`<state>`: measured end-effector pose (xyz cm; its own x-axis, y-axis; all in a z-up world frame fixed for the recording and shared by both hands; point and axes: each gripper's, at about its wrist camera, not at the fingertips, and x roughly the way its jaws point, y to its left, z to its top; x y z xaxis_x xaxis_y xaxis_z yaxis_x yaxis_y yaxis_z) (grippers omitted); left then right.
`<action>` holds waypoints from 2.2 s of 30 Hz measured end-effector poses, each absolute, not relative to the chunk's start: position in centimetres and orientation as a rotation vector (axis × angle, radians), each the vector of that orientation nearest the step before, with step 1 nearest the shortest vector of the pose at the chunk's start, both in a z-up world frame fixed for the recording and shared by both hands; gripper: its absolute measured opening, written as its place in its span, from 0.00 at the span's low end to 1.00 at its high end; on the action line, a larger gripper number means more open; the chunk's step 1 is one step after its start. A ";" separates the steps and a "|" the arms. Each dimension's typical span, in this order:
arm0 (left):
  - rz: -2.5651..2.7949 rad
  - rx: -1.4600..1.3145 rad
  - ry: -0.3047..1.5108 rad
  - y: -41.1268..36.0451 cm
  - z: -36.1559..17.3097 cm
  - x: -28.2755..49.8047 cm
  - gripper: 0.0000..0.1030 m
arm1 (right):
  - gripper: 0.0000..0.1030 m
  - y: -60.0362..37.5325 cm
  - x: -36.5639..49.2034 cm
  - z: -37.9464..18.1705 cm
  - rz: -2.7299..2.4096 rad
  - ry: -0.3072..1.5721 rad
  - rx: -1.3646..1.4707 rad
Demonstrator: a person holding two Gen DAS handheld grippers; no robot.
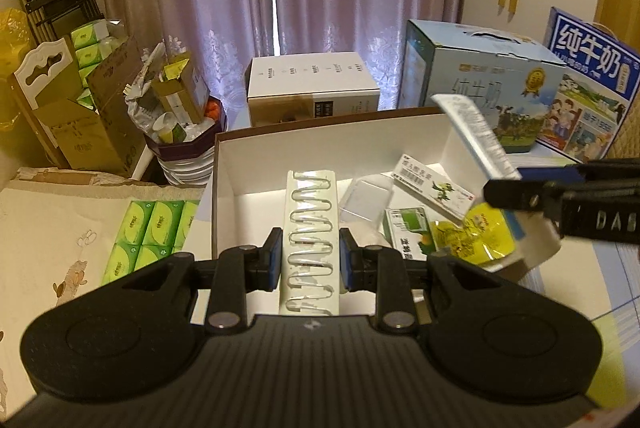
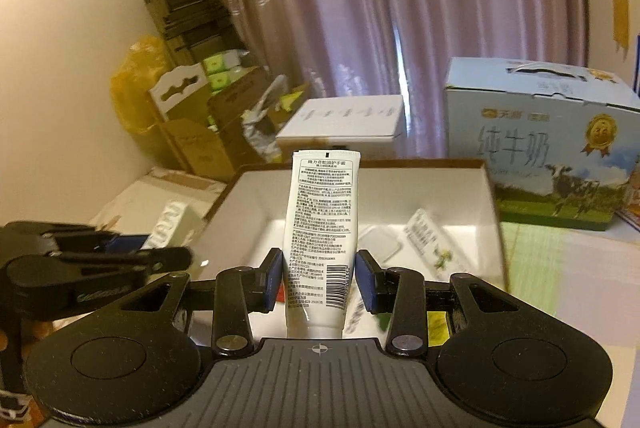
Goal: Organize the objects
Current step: 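Lower the blister strip and white tube into the brown box with both grippers, then open both grippers to release the strip and tube inside the box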
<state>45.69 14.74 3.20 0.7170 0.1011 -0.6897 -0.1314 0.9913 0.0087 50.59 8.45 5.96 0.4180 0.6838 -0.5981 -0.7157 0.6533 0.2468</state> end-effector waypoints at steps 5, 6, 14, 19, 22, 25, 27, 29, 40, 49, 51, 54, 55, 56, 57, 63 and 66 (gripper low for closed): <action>0.136 -0.044 0.782 15.5 2.3 47.4 0.23 | 0.35 8.2 53.2 4.5 0.809 0.762 -0.047; 0.137 -0.044 0.787 15.6 2.0 47.7 0.23 | 0.35 8.2 53.7 4.1 0.793 0.774 -0.047; 0.141 -0.053 0.827 16.3 0.2 49.4 0.23 | 0.35 8.4 56.1 0.5 0.709 0.868 -0.067; 0.138 -0.055 0.847 16.4 -0.7 50.0 0.23 | 0.35 9.0 56.4 -1.2 0.684 0.915 -0.100; 0.137 -0.057 0.857 16.6 -1.2 50.2 0.23 | 0.35 9.2 56.6 -2.0 0.672 0.940 -0.107; 0.138 -0.059 0.866 16.7 -1.6 50.4 0.23 | 0.35 9.4 56.8 -2.5 0.664 0.957 -0.105; 0.139 -0.060 0.871 16.8 -1.8 50.4 0.23 | 0.35 9.6 56.9 -2.6 0.659 0.959 -0.100; 0.139 -0.062 0.875 16.9 -2.0 50.5 0.23 | 0.35 9.7 57.1 -2.5 0.654 0.950 -0.095; 0.141 -0.068 0.882 17.1 -2.2 50.4 0.23 | 0.47 8.4 56.6 -1.0 0.648 0.920 -0.073; 0.144 -0.067 0.888 17.1 -2.4 50.5 0.23 | 0.48 7.4 55.9 -1.2 0.658 0.937 -0.066; 0.148 -0.066 0.881 17.2 -2.3 50.5 0.24 | 0.49 7.3 55.8 -1.0 0.661 0.935 -0.066; 0.156 -0.053 0.866 17.2 -2.2 50.5 0.43 | 0.50 7.2 55.5 -0.7 0.667 0.925 -0.069; 0.159 -0.053 0.866 17.3 -2.2 50.5 0.44 | 0.50 7.2 55.4 -0.6 0.671 0.922 -0.070; 0.158 -0.057 0.868 17.4 -2.2 50.5 0.44 | 0.51 7.1 55.3 -0.5 0.676 0.918 -0.072; 0.159 -0.060 0.869 17.5 -2.1 50.5 0.45 | 0.52 7.1 55.1 -0.3 0.679 0.914 -0.075; 0.175 -0.065 0.869 17.9 -1.9 50.3 0.55 | 0.54 6.8 54.7 0.4 0.693 0.892 -0.092; 0.172 -0.065 0.866 17.8 -1.7 50.2 0.55 | 0.55 6.6 54.5 0.6 0.696 0.884 -0.104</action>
